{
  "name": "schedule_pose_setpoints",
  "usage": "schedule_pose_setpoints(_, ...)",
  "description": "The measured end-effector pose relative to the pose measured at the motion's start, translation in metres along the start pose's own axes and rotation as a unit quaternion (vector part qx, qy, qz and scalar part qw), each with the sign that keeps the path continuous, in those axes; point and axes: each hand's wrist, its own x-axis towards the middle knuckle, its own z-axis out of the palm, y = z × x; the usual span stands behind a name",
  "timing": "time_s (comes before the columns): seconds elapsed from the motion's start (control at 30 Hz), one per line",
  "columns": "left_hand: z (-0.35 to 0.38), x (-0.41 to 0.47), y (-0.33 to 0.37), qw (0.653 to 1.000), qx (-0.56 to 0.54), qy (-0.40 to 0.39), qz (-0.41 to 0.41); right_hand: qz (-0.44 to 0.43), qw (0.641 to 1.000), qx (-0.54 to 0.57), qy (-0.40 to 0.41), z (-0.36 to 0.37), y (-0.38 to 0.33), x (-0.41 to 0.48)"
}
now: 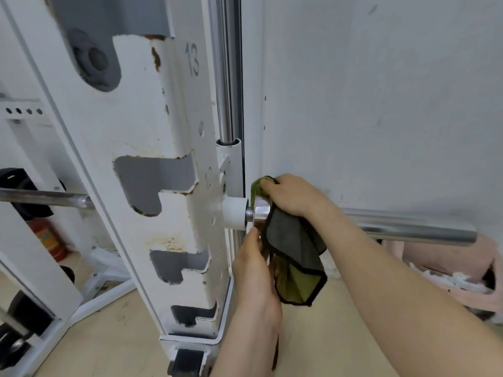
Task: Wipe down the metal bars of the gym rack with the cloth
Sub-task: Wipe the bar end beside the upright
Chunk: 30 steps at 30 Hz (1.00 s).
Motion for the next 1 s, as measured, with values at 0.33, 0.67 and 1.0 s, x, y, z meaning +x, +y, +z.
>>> schedule_pose_setpoints(0.33, 0.015, -0.007, 0.013, 0.996, -0.083, -0.027, -0.025, -0.151, 0.97, -0.103, 0.159, 0.039, 0.009, -0.069)
schedule_pose_setpoints(0.67, 0.028, -0.007, 0.023, 0.985, -0.122, -0.086, -0.091, -0.168, 0.972, -0.081, 0.143, 0.039, 0.017, -0.083)
schedule_pose_setpoints(1.0, 0.011, -0.068, 0.023, 0.977, 0.192, -0.067, 0.063, -0.178, 0.978, 0.088, 0.065, 0.025, 0.026, -0.125)
